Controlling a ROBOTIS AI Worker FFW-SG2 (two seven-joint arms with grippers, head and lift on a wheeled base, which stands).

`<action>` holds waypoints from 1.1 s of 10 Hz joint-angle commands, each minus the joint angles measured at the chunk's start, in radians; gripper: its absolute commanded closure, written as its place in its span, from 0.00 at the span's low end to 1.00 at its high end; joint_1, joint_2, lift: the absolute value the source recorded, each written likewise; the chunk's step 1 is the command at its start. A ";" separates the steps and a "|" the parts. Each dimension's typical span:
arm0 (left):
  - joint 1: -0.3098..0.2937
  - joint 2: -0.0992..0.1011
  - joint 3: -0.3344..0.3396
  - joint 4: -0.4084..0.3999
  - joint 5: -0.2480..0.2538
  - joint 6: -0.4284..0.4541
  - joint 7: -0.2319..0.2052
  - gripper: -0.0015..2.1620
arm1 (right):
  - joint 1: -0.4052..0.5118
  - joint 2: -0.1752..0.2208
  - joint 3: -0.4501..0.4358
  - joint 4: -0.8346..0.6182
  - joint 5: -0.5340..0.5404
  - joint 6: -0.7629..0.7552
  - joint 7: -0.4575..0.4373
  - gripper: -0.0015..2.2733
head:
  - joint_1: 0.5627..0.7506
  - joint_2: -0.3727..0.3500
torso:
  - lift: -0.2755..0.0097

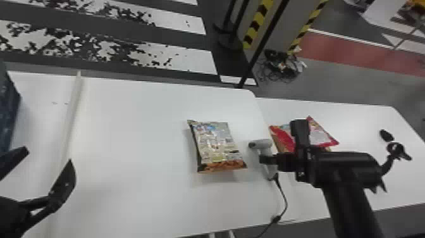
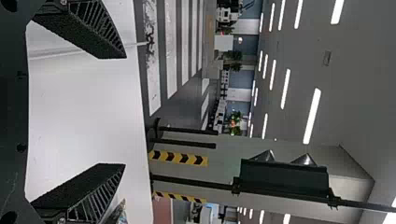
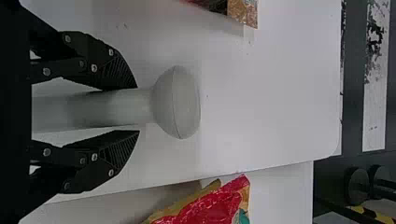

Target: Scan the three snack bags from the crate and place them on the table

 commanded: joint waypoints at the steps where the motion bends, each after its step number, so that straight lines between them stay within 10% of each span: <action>1: -0.011 0.001 0.000 0.009 0.007 -0.003 0.000 0.02 | -0.012 -0.001 0.009 0.013 0.016 -0.001 -0.003 0.95 | 0.70 0.03 | 0.75; 11: -0.019 -0.003 -0.007 -0.002 0.007 -0.009 0.037 0.02 | 0.143 0.067 0.046 -0.484 -0.014 0.275 -0.002 0.99 | 0.70 0.12 | 0.75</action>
